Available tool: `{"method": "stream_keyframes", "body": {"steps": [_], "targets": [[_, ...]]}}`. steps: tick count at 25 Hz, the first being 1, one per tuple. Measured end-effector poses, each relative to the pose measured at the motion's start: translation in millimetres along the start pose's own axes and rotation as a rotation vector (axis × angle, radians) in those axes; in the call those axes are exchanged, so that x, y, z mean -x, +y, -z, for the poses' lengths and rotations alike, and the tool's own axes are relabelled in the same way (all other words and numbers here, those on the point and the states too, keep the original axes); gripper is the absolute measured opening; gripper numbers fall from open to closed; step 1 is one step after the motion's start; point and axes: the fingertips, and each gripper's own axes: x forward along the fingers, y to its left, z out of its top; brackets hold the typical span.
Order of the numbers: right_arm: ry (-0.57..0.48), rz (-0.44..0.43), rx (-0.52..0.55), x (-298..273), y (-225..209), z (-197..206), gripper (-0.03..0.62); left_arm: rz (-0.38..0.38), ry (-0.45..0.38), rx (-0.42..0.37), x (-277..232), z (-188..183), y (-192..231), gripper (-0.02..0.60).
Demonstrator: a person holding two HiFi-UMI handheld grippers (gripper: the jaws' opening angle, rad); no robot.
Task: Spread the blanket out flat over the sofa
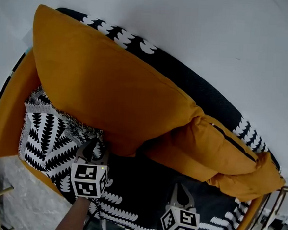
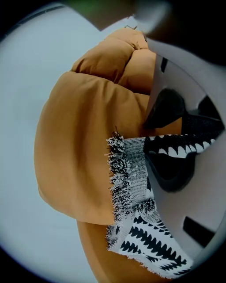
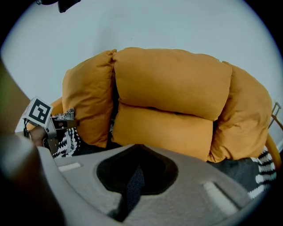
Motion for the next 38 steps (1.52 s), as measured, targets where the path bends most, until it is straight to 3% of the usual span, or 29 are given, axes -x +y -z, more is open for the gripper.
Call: {"method": "stream_keyframes", "body": {"steps": [10,15,21,25,30,38], "targets": [[-0.010,-0.014,0.001,-2.0,2.3,-6.5,0.005,0.097,-0.015,0.018,-3.6,-2.1,-2.1,0.161],[0.032,-0.031,-0.011,15.6,10.1,-2.4,0.005,0.132,0.016,0.031,15.7,0.4,-0.7,0.126],[-0.021,-0.047,-0.013,6.6,17.6,7.2,0.005,0.152,-0.023,0.033,6.2,11.1,0.8,0.067],[-0.105,-0.048,0.015,-16.8,19.6,-6.0,0.005,0.170,-0.098,0.023,-22.5,3.8,3.5,0.035],[-0.037,-0.089,-0.023,3.8,28.9,-8.2,0.005,0.131,-0.002,0.021,7.1,7.2,7.7,0.017],[-0.040,-0.128,-0.035,17.3,40.6,-18.3,0.005,0.090,0.019,0.018,36.0,-0.6,11.8,0.015]]}}
